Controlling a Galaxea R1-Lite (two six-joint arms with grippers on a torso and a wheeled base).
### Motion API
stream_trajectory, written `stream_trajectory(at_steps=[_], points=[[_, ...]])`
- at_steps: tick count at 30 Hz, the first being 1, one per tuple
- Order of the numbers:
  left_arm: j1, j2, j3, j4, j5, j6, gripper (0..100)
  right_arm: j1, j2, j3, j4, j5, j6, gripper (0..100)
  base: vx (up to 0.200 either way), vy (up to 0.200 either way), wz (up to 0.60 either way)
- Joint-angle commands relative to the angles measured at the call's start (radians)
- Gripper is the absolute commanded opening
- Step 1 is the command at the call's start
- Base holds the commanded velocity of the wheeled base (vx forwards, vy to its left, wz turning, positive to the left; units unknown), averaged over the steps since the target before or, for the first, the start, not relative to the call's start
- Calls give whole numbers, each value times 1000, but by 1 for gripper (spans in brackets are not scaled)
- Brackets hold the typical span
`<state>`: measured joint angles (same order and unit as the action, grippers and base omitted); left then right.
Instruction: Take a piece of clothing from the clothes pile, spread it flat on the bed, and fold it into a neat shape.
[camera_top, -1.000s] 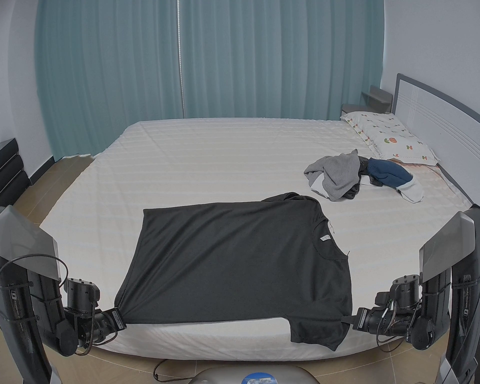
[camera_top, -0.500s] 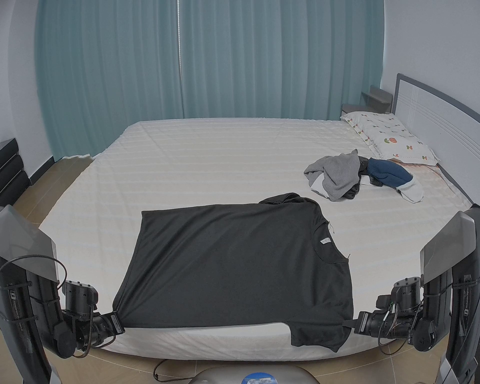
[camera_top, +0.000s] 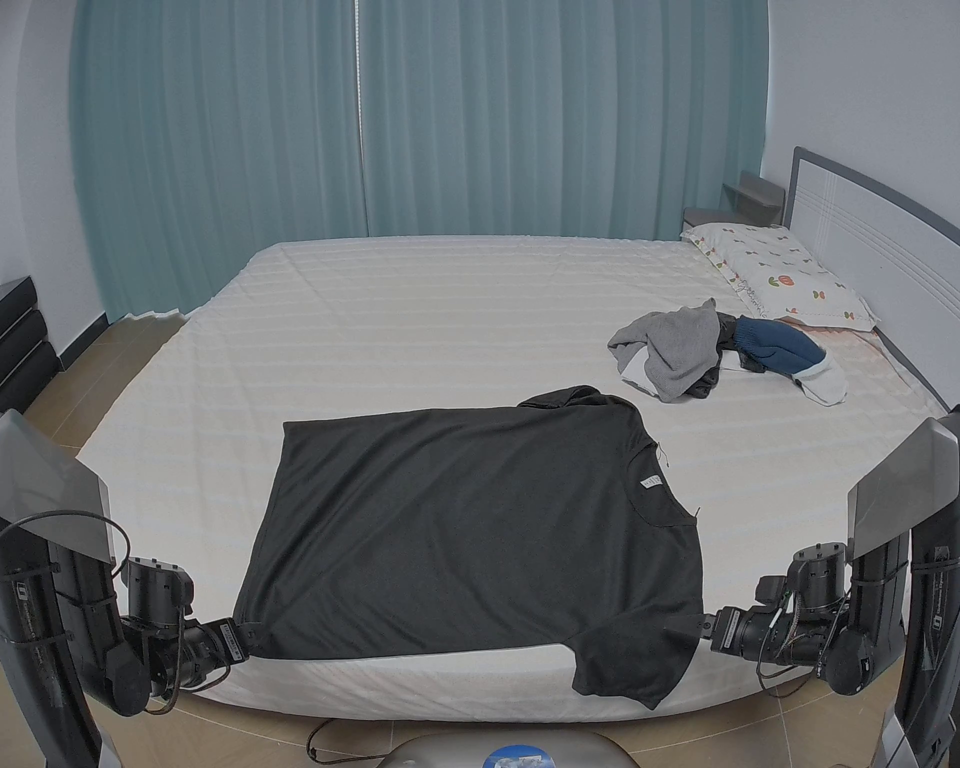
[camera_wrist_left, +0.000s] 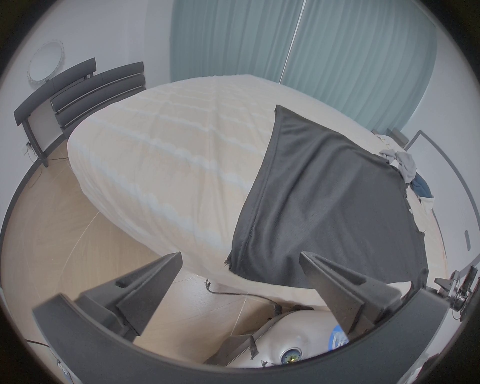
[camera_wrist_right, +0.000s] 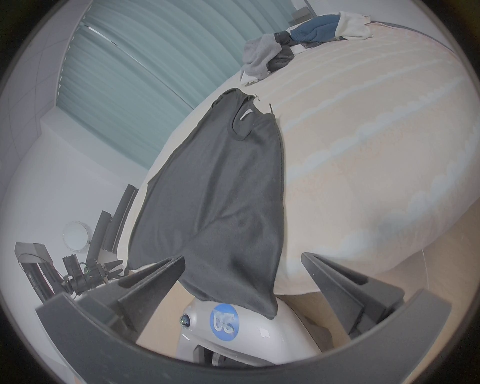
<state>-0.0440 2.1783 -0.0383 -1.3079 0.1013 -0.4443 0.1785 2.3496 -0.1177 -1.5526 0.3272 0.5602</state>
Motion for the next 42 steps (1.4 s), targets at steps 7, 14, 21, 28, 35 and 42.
stream_trajectory(at_steps=[7,14,21,28,35,42], points=[[12,-61,-40,-4,-29,-33,100,-17,-78,-7,-14,12,92,100,0,0,0],[23,-66,-81,-2,-49,-142,100,-27,-79,-16,-14,12,102,100,0,114,0],[23,-57,-83,-2,-55,-142,100,-34,-84,-17,-14,10,106,100,0,200,0],[24,-63,-89,-4,-58,-148,100,-48,-96,-20,-14,12,106,100,0,29,0],[23,-69,-94,-4,-55,-151,100,-48,-111,-20,-14,12,107,100,29,0,0],[23,-74,-97,-4,-60,-152,100,-48,-113,-27,-14,12,115,100,200,0,0]])
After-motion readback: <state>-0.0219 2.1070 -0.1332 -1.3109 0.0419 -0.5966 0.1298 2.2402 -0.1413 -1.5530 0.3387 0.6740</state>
